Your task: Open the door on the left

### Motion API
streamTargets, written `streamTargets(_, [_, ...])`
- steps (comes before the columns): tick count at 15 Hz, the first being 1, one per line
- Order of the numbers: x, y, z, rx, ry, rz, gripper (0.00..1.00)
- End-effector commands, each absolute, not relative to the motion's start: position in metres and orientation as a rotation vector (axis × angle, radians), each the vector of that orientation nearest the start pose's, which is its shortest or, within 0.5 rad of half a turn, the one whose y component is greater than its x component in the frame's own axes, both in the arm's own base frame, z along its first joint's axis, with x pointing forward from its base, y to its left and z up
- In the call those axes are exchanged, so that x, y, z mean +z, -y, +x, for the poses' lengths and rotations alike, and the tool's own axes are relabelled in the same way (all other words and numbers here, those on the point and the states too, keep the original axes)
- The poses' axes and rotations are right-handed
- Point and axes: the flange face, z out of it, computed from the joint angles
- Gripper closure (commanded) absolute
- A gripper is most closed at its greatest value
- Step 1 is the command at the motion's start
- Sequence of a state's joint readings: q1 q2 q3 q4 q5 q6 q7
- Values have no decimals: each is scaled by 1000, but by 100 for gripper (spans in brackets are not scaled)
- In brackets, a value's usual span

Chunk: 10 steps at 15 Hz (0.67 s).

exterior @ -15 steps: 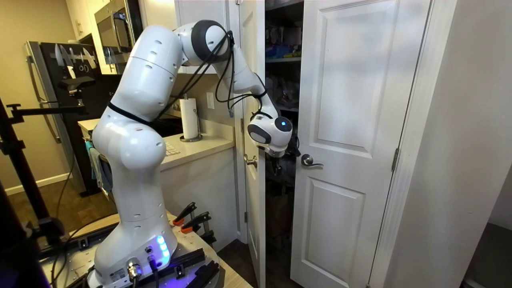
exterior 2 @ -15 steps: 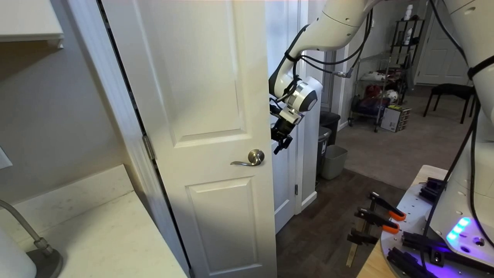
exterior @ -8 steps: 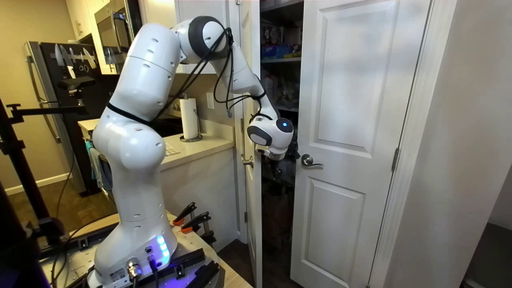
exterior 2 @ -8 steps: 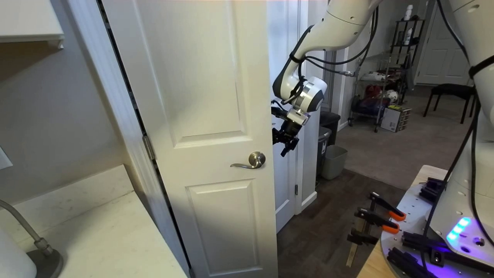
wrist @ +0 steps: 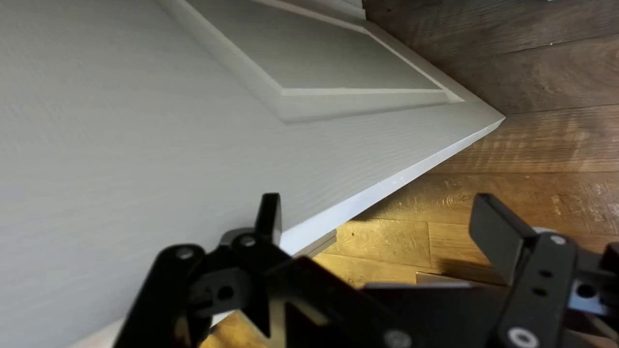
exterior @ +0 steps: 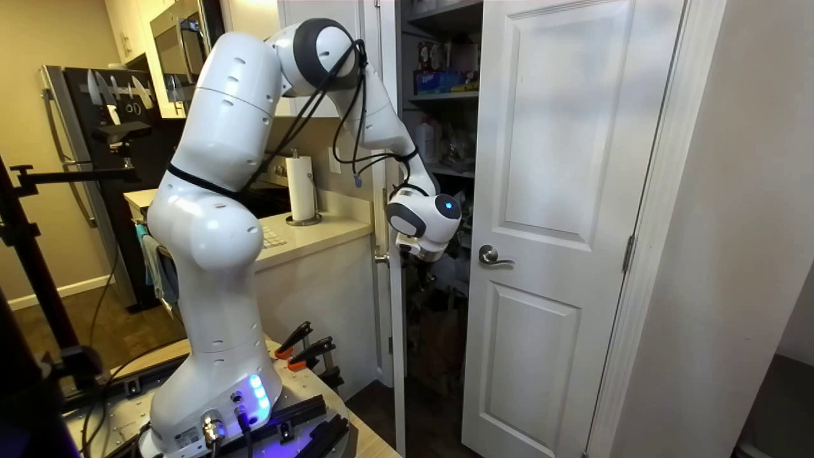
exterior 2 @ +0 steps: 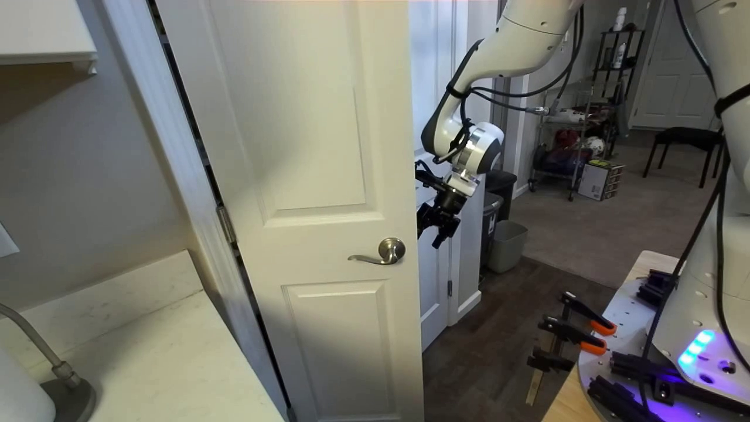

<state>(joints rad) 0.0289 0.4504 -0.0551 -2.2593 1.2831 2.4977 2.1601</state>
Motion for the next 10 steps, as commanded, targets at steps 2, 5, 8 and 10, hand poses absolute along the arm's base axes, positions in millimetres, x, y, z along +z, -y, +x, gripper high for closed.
streamTargets(2, [148,0,481,974,-2894,72,0])
streamTargets(5, [145,-15,473,1023,-2928,-24,0])
streamTargets(8, [144,-28,466,1082,-2944,-115,0])
streamTargets(10, [144,-34,464,1138,-2938,-174,0])
